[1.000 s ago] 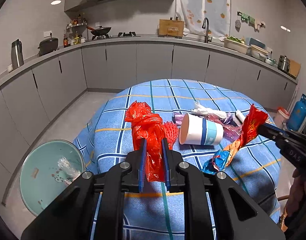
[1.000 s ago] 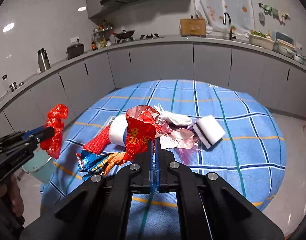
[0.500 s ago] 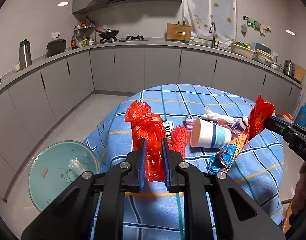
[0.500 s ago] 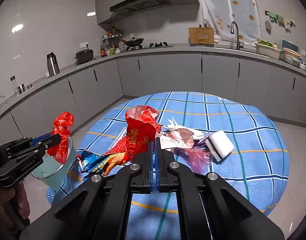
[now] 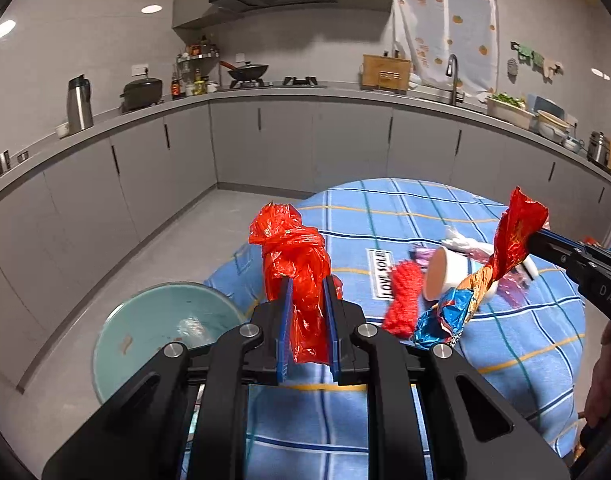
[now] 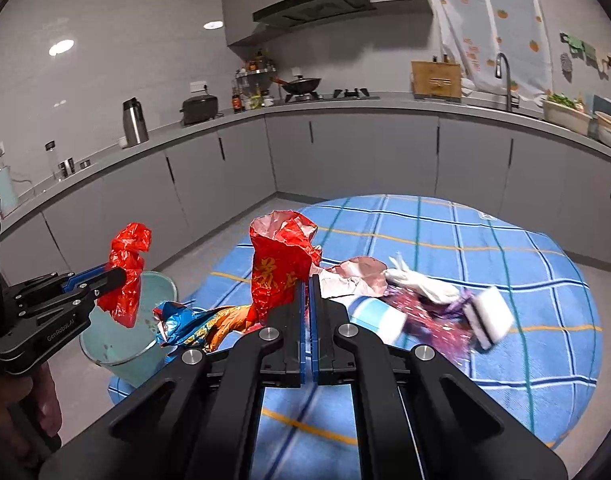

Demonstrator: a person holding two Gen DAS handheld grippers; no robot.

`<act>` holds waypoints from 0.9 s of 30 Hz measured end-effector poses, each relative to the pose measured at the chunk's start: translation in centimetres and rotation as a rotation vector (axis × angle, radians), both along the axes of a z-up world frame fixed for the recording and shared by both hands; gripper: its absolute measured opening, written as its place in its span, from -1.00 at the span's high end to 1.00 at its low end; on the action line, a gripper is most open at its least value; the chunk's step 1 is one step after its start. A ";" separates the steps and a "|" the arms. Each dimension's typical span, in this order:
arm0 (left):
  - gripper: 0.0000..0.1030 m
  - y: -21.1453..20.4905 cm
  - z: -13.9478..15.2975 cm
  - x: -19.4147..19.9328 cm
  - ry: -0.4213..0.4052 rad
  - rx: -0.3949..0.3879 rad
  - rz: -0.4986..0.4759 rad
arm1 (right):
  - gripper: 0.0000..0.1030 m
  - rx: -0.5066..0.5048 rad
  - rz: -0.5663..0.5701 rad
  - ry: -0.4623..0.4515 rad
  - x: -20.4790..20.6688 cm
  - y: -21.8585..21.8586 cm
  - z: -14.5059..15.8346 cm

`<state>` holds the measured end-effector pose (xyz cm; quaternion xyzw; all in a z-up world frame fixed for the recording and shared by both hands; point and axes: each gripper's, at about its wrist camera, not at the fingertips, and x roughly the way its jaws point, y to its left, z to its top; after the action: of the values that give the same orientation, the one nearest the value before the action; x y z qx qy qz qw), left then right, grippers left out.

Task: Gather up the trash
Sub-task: 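Lift the red bag and wrapper with both tools and carry them toward the bucket, then open both tools over the teal bucket to drop the bag and wrapper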

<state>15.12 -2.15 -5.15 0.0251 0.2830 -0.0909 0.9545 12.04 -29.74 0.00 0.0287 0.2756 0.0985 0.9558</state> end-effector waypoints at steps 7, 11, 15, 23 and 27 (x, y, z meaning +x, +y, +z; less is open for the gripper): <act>0.70 2.5 0.2 0.4 -0.002 0.004 0.057 | 0.95 0.003 0.059 -0.003 1.3 2.6 0.2; 0.70 3.7 0.2 0.6 -0.002 0.006 0.083 | 0.95 -0.001 0.091 -0.006 2.0 4.2 0.4; 0.70 5.0 0.0 0.9 0.001 0.008 0.113 | 0.95 -0.008 0.122 -0.009 2.7 5.7 0.6; 0.70 8.3 -0.2 1.3 0.007 0.006 0.188 | 0.95 -0.014 0.179 0.002 4.2 8.5 0.4; 0.70 9.6 -0.3 1.5 0.009 0.006 0.220 | 0.95 -0.015 0.208 0.004 4.9 10.0 0.4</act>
<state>16.63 7.43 -5.50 -0.0035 0.2887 0.0151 0.9573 16.97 -19.73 0.35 -0.0070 0.2799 0.1951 0.9400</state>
